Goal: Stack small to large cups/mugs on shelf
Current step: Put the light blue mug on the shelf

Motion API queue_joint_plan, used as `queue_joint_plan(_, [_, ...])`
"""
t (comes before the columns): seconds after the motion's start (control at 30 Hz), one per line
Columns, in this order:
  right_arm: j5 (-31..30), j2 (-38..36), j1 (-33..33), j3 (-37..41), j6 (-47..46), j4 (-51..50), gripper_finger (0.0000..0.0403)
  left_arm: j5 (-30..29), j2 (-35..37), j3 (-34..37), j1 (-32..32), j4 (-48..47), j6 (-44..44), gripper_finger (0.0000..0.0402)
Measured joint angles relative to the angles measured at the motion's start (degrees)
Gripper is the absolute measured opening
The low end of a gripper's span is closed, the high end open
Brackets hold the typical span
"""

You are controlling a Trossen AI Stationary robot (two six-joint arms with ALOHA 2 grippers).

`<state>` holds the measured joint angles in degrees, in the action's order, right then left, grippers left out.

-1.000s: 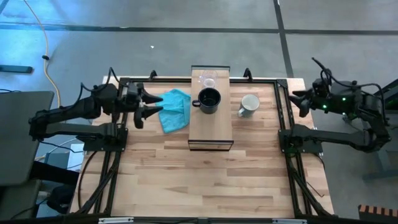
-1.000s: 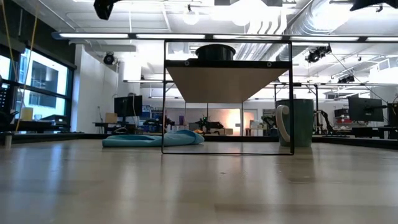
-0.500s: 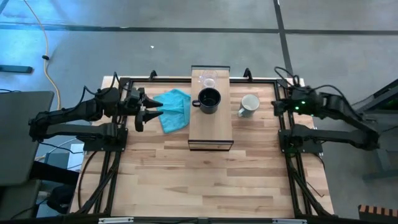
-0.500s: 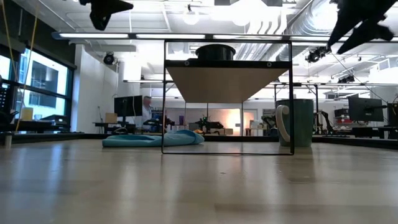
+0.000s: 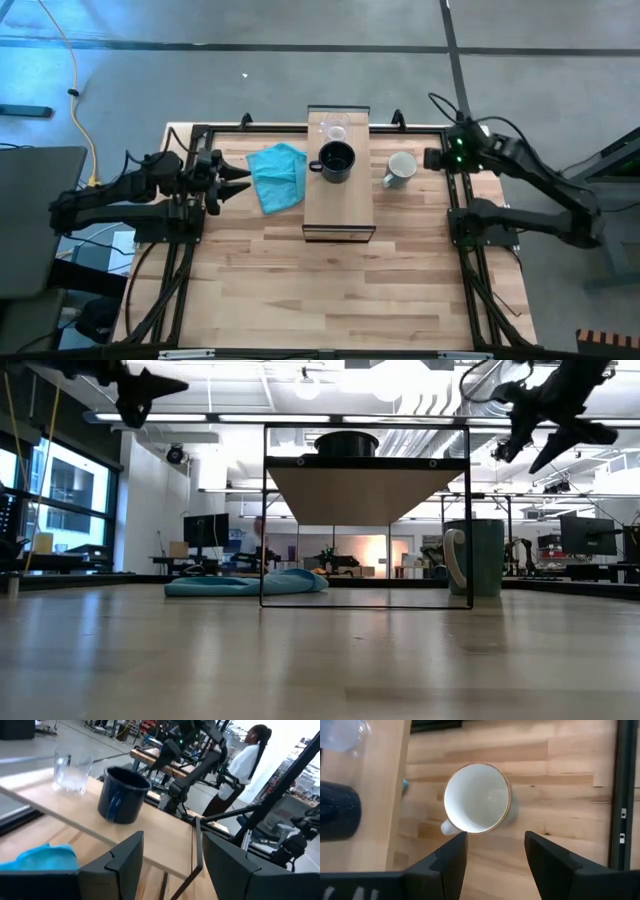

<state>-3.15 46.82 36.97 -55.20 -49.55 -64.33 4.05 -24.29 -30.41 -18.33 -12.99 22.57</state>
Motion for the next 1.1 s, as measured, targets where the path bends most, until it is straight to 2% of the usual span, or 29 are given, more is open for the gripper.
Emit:
queue_joint_plan(0.1, [2.08,4.36,2.08,-2.4,2.8,-0.96,0.0188,0.9,0.86,1.84,0.0,-0.03,1.06,0.0191])
queue_joint_plan(0.53, [4.15,23.14,8.69,-12.75,17.26,-6.62,0.0176,1.92,4.86,6.13,0.0,-0.07,1.98,0.0191])
queue_joint_plan(0.8, [6.42,28.95,9.73,-13.03,21.66,-5.54,0.0146,1.66,9.53,8.77,0.0,-0.74,3.57,0.0191])
queue_joint_plan(1.1, [6.4,33.2,10.87,-13.03,25.54,-4.75,0.0154,1.28,10.75,9.27,0.0,-0.96,4.34,0.0191])
